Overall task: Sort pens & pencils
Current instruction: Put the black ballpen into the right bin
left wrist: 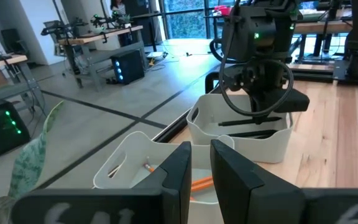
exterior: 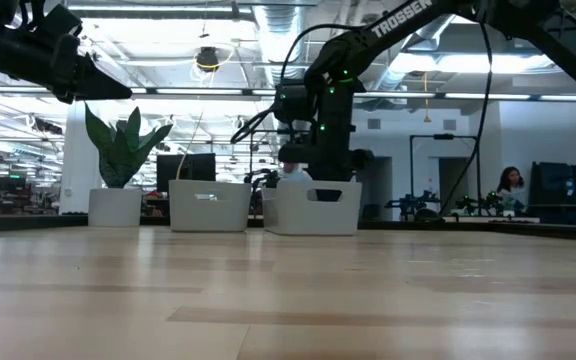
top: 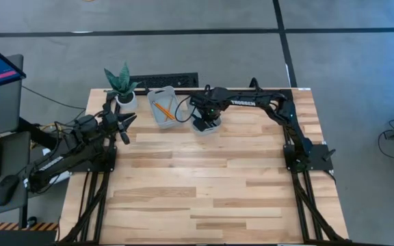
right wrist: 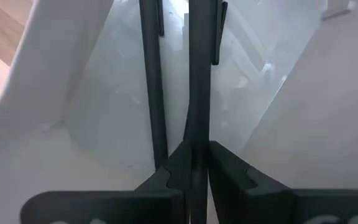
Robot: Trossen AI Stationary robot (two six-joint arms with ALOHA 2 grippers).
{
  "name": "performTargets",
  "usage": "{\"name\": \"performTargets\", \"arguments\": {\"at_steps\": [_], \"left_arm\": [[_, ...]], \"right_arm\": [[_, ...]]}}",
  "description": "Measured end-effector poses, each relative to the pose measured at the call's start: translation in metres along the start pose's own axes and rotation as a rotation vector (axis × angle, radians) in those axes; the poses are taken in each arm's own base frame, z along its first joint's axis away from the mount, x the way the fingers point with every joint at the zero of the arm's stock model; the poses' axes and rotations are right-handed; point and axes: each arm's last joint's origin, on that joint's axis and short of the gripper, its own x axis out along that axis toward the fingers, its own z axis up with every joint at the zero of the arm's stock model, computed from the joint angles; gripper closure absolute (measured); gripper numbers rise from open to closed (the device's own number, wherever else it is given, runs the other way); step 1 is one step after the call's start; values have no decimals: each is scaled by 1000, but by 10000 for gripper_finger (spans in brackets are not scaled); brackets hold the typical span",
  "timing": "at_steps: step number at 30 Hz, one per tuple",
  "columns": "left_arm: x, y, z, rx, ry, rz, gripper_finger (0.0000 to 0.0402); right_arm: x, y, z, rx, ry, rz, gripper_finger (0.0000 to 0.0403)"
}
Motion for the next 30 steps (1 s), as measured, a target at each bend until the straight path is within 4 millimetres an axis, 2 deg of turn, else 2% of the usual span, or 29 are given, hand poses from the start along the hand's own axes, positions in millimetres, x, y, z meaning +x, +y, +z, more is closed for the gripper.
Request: {"name": "performTargets", "arguments": {"at_steps": [21, 30], "left_arm": [[0, 0, 0, 0, 0, -1, 349], [0, 0, 0, 0, 0, -1, 349]], "right_arm": [[0, 0, 1, 24, -13, 5, 338], [0, 0, 1, 23, -14, 6, 292]]}}
